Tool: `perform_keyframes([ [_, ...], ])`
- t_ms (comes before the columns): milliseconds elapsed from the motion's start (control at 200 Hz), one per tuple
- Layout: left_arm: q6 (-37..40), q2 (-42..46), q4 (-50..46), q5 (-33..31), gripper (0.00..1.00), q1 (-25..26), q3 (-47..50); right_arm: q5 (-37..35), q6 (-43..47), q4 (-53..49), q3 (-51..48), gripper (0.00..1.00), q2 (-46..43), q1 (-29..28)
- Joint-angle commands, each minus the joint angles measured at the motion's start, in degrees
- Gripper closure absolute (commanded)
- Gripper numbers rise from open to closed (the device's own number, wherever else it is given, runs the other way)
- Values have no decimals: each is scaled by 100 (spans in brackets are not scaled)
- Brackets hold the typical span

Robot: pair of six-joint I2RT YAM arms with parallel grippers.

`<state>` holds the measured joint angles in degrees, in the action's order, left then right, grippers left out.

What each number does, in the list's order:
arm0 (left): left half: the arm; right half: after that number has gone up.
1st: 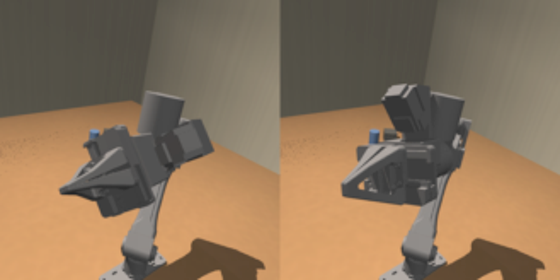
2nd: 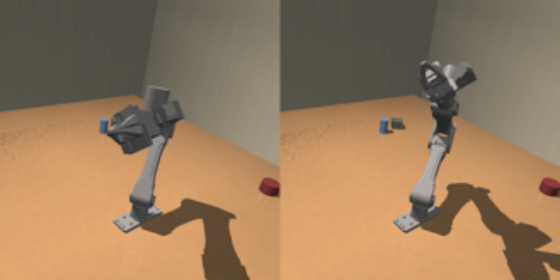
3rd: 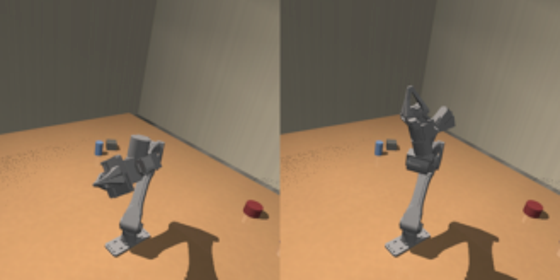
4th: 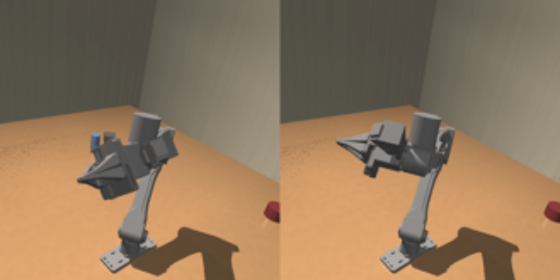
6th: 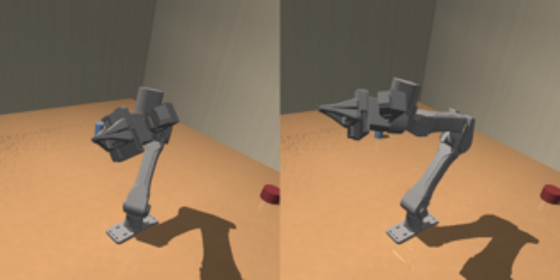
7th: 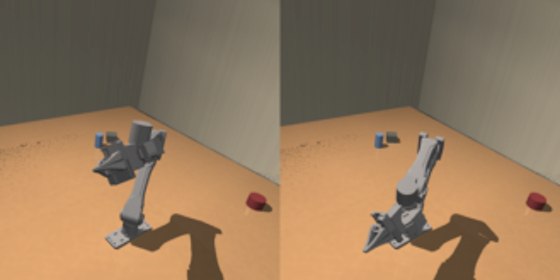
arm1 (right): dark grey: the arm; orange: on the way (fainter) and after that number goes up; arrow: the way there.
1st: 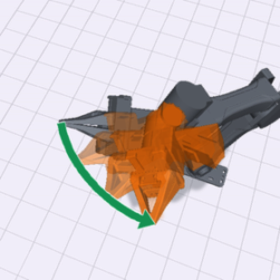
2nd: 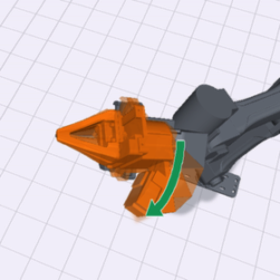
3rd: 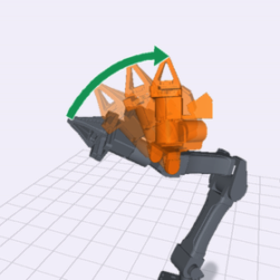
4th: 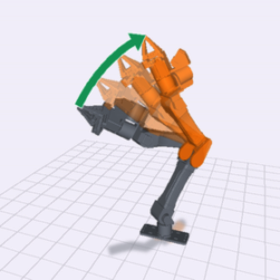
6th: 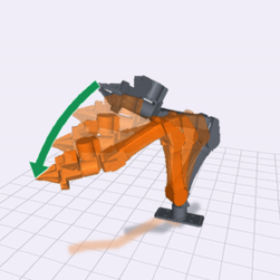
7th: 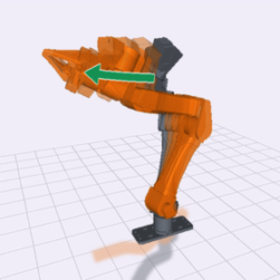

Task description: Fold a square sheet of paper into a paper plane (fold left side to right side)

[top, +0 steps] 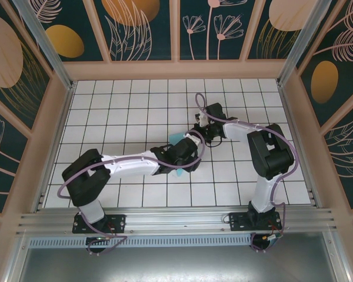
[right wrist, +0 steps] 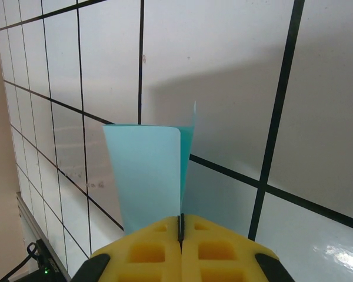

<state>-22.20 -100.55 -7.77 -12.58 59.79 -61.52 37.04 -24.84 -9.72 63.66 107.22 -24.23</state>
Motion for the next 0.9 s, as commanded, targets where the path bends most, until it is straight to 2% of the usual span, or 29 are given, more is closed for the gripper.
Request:
perform_keyframes([
  [0, -182, -292, -560, -598, 37, 85, -261, -67, -74, -136, 182, 100, 111, -50],
  [315, -291, -583, -629, -1030, 48, 138, -291, -39, -38, -146, 217, 100, 192, -48],
  [896, -364, -736, -438, -907, 80, 144, -115, -91, 19, -204, 208, 100, 231, -44],
])
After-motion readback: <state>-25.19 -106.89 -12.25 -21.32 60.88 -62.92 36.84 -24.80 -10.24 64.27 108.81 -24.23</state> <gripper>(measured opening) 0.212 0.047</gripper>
